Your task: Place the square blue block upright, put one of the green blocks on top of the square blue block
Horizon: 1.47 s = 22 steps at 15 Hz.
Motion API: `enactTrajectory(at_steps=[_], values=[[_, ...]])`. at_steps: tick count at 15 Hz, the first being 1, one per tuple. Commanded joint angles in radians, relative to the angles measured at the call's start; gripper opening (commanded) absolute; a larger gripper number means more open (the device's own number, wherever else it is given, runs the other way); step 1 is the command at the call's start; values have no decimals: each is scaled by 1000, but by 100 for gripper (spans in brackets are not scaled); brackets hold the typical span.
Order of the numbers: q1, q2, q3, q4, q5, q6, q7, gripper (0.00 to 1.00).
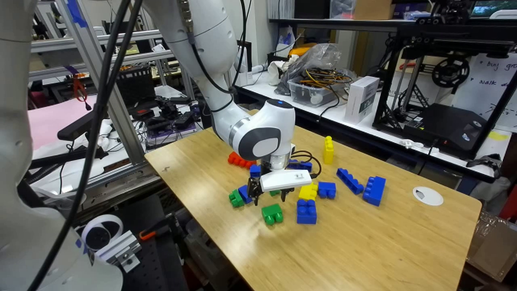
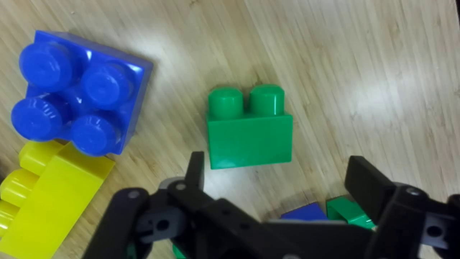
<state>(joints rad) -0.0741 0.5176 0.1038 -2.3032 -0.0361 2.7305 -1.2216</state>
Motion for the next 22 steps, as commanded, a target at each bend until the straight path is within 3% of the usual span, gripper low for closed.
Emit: enactTrajectory(at_steps=[1,10,22], values=[[-21,1,18,2,-24,-3,17,100],[-23,15,13,2,-51,21,-1,100],[10,43,-25,2,-178,74,39,100]])
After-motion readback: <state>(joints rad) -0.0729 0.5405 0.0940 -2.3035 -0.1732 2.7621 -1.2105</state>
